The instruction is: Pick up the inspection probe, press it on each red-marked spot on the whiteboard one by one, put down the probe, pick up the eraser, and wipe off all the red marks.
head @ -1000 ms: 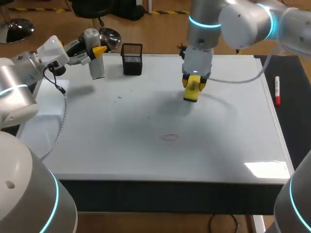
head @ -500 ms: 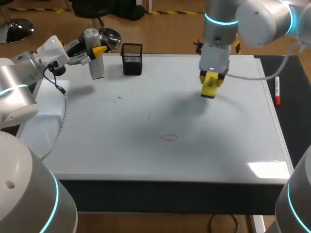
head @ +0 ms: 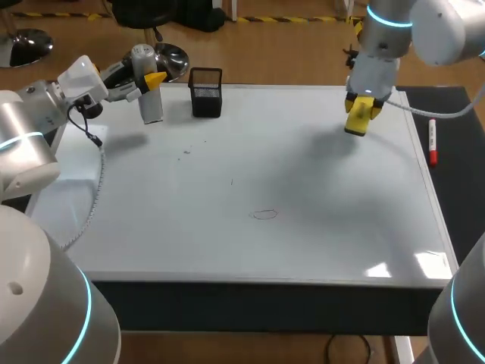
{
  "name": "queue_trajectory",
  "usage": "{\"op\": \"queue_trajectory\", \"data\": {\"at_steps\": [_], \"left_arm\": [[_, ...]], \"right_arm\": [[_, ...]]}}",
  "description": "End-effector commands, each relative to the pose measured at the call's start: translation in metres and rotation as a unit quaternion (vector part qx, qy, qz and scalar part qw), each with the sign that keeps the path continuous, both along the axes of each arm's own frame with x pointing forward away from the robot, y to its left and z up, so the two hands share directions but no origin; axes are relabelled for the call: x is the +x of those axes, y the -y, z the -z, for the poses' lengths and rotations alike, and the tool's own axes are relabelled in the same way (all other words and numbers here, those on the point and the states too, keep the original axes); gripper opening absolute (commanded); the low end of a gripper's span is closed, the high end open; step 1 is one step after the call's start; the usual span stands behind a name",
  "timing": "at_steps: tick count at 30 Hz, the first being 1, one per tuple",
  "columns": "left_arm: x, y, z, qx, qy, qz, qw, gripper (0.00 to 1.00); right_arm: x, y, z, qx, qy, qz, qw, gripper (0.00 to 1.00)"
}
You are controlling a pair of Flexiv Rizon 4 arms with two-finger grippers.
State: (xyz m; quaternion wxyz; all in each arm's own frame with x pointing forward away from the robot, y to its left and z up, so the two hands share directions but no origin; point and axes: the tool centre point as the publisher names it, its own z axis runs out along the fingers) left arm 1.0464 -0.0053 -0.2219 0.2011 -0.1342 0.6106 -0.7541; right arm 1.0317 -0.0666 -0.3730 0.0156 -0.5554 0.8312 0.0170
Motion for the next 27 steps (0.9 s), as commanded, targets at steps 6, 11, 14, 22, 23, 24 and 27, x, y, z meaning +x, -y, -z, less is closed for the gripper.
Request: {"op": "queue_trajectory", "data": {"at_steps": [6,11,14,22,23,24,27], "left_arm": [[-0.0007,0.0004,-0.0010,0.000,0.001,-0.002,1.000,0.00],[-0.0007,0.0004,-0.0010,0.000,0.001,-0.002,1.000,0.00],[-0.0007,0.0004,-0.0010,0.000,0.001,-0.002,1.000,0.00],[-0.0007,0.0004,-0.0010,0.000,0.001,-0.002,1.000,0.00],[-0.0007,0.0004,-0.0010,0.000,0.001,-0.002,1.000,0.00],[-0.0007,0.0004,-0.0010,0.000,0.001,-0.002,1.000,0.00],[-0.0007,0.0004,-0.0010,0.000,0.001,-0.002,1.000,0.00]], "right_arm": [[0.0171,0.0155,0.0002,-0.004,-0.020,-0.002,1.000,0.00],[0.0174,0.0163,-0.0017,-0.008,-0.024,-0.001,1.000,0.00],[0.0174,0.0163,-0.0017,-0.008,-0.024,-0.001,1.000,0.00],[0.0174,0.0163,-0.0017,-0.008,-0.024,-0.001,1.000,0.00],[0.0174,0.0163,-0.0017,-0.008,-0.024,-0.001,1.000,0.00],[0.0174,0.0163,-0.0017,-0.008,-0.024,-0.001,1.000,0.00],[0.0174,0.0163,-0.0017,-0.008,-0.024,-0.001,1.000,0.00]]}}
